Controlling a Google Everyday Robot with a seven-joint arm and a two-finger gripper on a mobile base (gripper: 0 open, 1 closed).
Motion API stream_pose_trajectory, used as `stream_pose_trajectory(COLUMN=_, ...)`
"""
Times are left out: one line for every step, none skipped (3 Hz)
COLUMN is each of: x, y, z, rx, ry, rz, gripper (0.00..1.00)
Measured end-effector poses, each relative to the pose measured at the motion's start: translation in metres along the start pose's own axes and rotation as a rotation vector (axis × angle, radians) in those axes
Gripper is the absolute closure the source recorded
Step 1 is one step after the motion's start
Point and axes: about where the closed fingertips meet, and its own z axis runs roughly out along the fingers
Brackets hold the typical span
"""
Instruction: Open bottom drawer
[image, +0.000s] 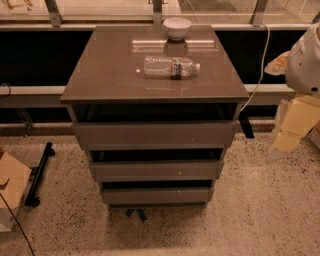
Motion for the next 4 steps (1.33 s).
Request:
stream_pose_trajectory(x=-0.001, y=0.008, z=0.035, rx=-0.002, ry=-0.074, rz=-0.016, gripper=0.0)
stream_pose_trajectory(x=0.002, y=0.013, z=0.067, rx=-0.007, ry=-0.161, rz=0.011, gripper=0.0)
stream_pose_trajectory(x=0.008, y=0.026, z=0.11, rx=-0.071, ry=-0.215, rz=0.055, gripper=0.0)
stream_pose_trajectory(x=0.016, y=0.043, z=0.15, rx=-0.147, ry=-0.236, rz=0.116, gripper=0.0)
